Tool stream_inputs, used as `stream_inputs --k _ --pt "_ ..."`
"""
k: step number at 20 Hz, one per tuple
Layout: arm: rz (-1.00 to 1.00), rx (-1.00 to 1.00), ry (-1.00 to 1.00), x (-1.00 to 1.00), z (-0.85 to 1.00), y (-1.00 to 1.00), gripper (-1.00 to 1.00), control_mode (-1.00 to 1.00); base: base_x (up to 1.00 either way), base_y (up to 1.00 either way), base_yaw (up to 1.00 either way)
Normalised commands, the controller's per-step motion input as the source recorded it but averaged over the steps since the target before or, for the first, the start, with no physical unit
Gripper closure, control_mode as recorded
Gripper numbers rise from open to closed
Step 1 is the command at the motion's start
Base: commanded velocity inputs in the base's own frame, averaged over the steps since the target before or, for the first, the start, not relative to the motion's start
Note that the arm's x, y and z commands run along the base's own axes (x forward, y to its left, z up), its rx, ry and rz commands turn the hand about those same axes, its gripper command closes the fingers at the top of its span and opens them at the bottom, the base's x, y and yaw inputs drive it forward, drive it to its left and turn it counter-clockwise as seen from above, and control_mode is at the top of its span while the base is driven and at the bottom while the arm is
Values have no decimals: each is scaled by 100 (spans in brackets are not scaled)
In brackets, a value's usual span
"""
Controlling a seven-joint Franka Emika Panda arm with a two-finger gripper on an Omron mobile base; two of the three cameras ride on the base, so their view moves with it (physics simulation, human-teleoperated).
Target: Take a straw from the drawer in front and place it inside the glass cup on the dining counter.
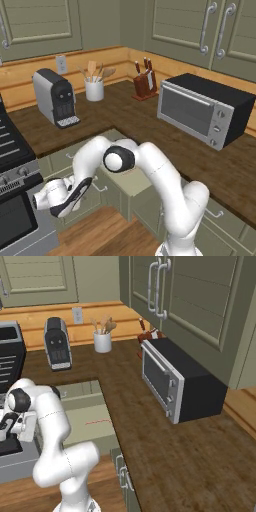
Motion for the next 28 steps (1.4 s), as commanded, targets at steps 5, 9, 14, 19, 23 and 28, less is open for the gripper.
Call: stream_inputs --k 5,9,14,19,23,28 --pt "0 44 7 -49 98 0 -100 -100 0 0 0" --pt "0 45 3 -4 100 -39 -100 -100 0 0 0" --pt "0 46 10 9 100 -86 -100 -100 0 0 0" --pt "1 42 9 44 52 -90 -100 -100 0 0 0" --pt "4 37 3 63 1 -78 -100 -100 0 0 0" --pt "10 24 10 67 -21 -34 -100 -100 0 0 0"
